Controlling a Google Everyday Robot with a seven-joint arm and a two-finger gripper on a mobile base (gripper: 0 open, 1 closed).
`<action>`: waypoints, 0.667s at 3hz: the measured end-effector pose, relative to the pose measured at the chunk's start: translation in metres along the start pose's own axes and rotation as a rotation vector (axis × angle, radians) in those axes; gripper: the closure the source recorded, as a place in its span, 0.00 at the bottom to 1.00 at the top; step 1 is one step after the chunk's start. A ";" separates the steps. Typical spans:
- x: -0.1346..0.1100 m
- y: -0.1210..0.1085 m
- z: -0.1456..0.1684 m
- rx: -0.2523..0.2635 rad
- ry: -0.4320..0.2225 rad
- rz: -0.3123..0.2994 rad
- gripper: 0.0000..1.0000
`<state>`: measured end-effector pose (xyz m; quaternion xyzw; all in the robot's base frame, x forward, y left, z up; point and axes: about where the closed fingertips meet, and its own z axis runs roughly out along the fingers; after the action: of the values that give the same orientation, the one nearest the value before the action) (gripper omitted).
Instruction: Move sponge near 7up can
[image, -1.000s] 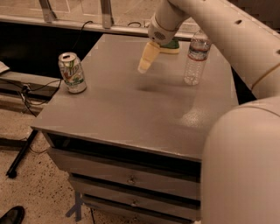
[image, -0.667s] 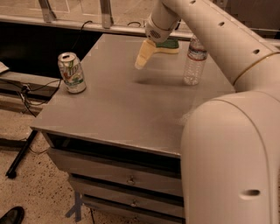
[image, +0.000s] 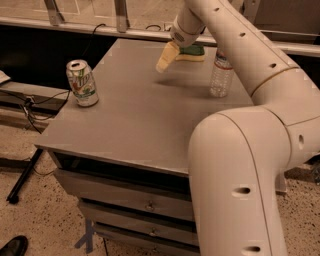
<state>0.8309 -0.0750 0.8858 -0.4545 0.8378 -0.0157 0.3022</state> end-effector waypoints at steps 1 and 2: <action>0.009 -0.017 0.010 0.004 -0.047 0.108 0.00; 0.009 -0.030 0.018 0.014 -0.103 0.191 0.00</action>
Offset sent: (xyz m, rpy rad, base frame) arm 0.0471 -0.0318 -0.0017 0.2850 -0.0751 -0.2085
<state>0.8588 -0.0951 0.8760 -0.3704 0.8605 0.0307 0.3484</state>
